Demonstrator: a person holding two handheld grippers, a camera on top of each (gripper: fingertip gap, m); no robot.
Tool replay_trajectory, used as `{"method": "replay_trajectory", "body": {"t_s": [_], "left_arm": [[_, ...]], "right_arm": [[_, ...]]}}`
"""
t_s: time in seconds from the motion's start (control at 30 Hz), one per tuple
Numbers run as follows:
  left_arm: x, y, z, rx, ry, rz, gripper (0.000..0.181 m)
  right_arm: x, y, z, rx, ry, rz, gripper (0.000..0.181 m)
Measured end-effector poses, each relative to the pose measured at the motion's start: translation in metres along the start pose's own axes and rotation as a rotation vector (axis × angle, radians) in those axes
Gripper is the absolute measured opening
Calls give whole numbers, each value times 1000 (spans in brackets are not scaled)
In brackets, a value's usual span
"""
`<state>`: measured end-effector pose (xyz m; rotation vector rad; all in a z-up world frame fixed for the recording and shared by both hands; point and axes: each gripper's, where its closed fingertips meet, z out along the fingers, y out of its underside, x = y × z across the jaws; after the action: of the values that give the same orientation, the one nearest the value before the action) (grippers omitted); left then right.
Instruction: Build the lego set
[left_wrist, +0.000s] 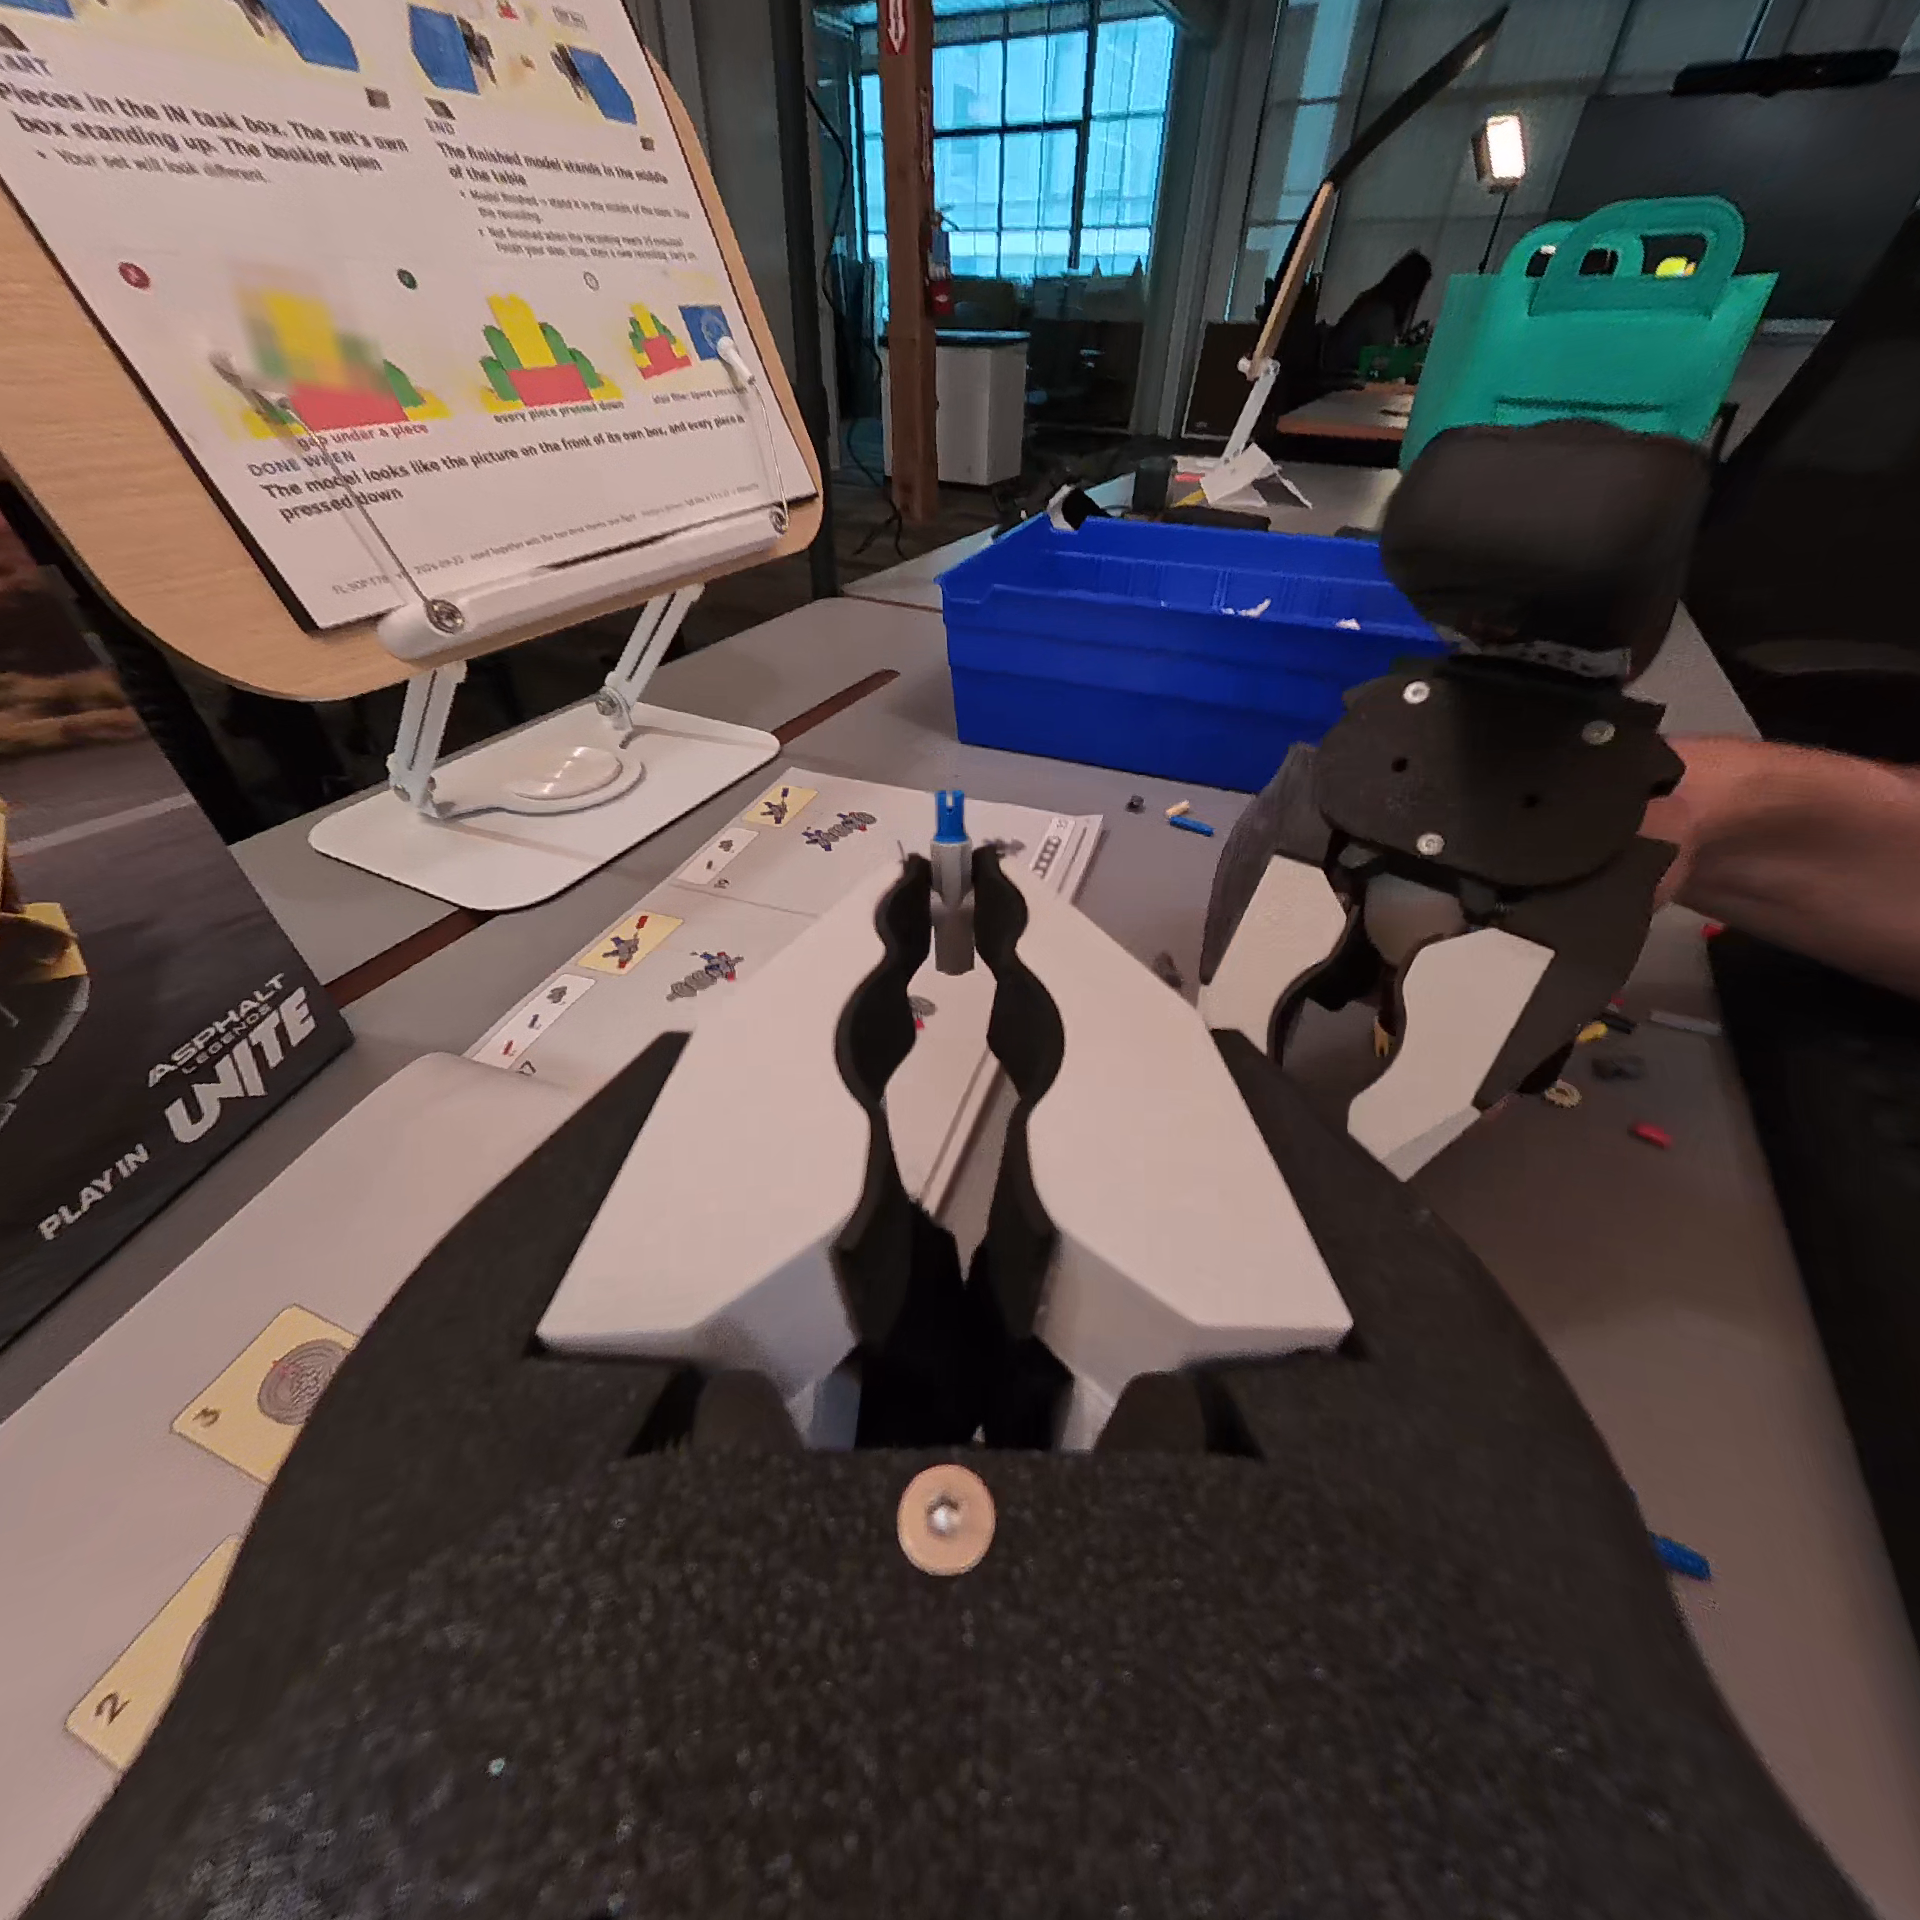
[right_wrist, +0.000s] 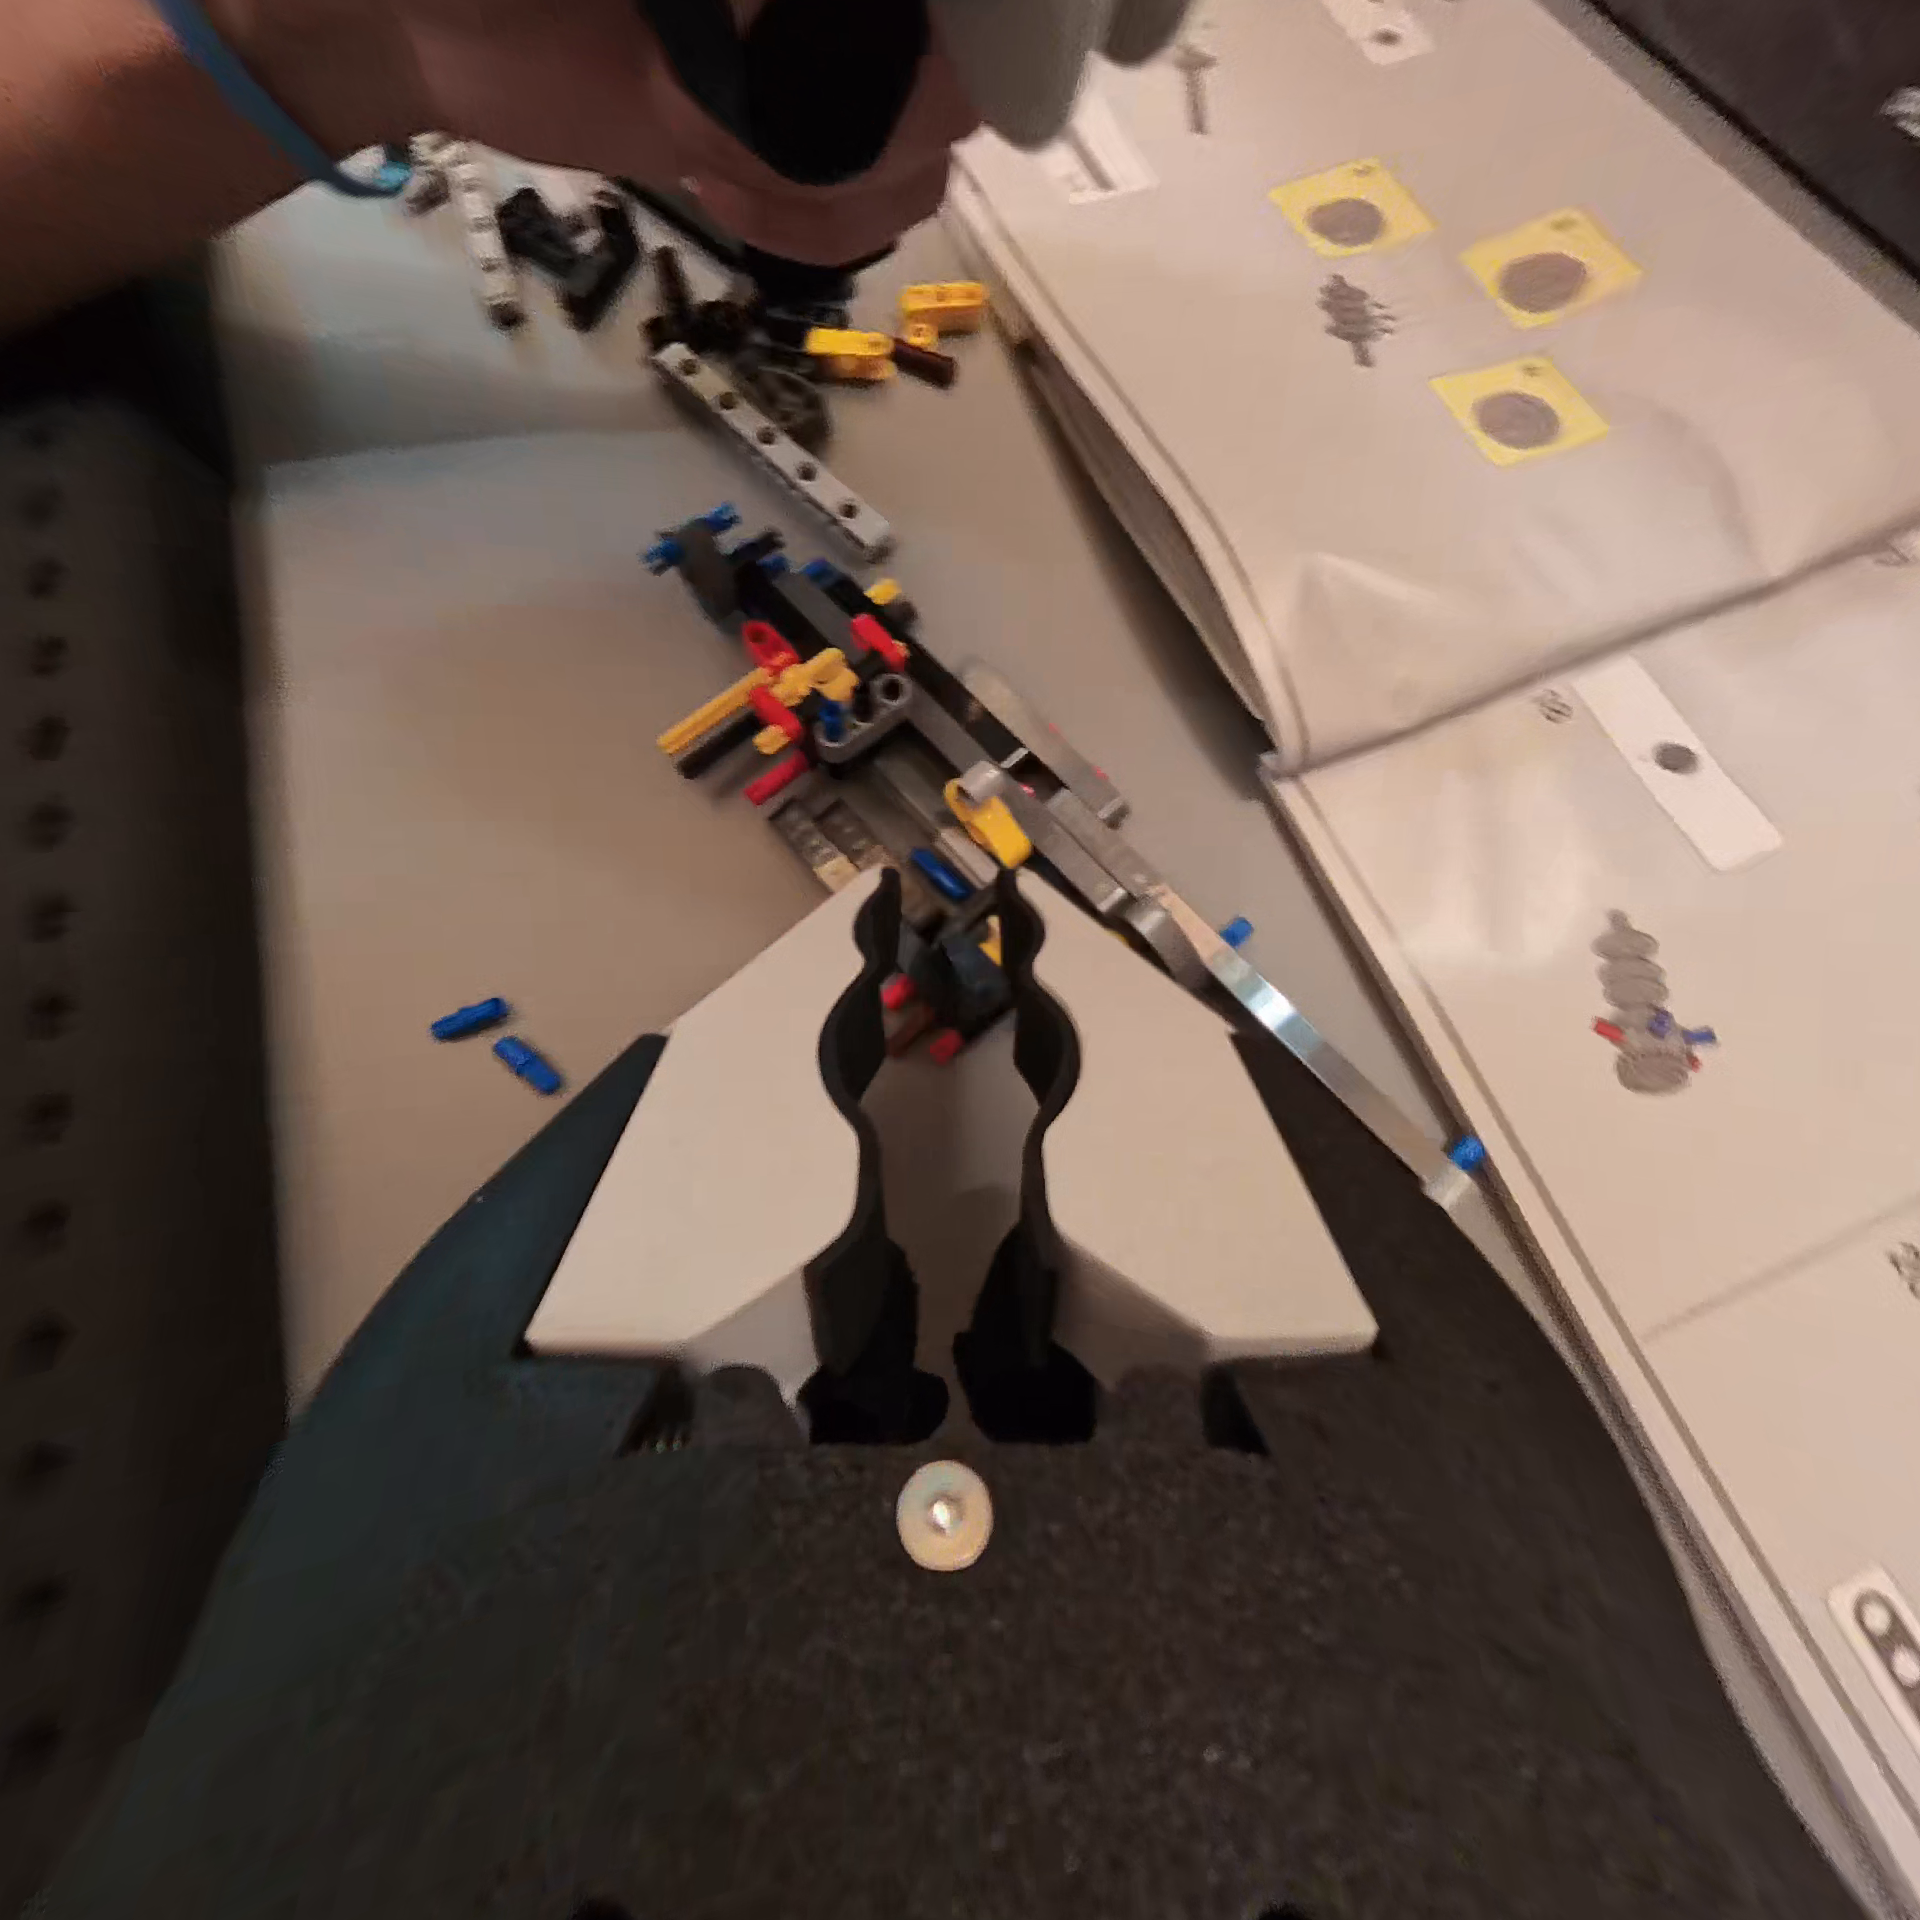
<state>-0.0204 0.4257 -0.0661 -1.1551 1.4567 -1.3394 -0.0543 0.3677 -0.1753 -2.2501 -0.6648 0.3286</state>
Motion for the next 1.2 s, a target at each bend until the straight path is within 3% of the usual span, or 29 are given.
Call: {"method": "replay_trajectory", "body": {"t_s": [0.13,0.23,0.37,0.5,0.77,0.9,1.03,1.1,1.2], "left_arm": [[6,23,1,-145,48,15,6],[7,40,-5,-251,48,87,6],[16,41,-18,-274,88,64,6],[45,52,-42,-358,142,63,6],[54,109,-101,-597,-93,63,6],[47,120,-126,-618,-211,-7,6],[45,134,-135,-659,-251,-14,7],[52,127,-130,-580,-214,-69,7],[62,96,-123,-394,-171,-173,7]], "right_arm": [[0,9,10,-146,15,-111,17],[-4,0,11,-96,-14,-85,16],[-7,1,11,-85,-35,-56,14],[1,18,5,-198,31,-131,15],[10,35,-3,-239,3,11,29],[8,39,1,-211,-58,105,31],[19,32,-2,-158,-25,125,32],[19,20,-8,-102,-15,118,32],[-2,-31,-21,137,-45,99,30]]}}
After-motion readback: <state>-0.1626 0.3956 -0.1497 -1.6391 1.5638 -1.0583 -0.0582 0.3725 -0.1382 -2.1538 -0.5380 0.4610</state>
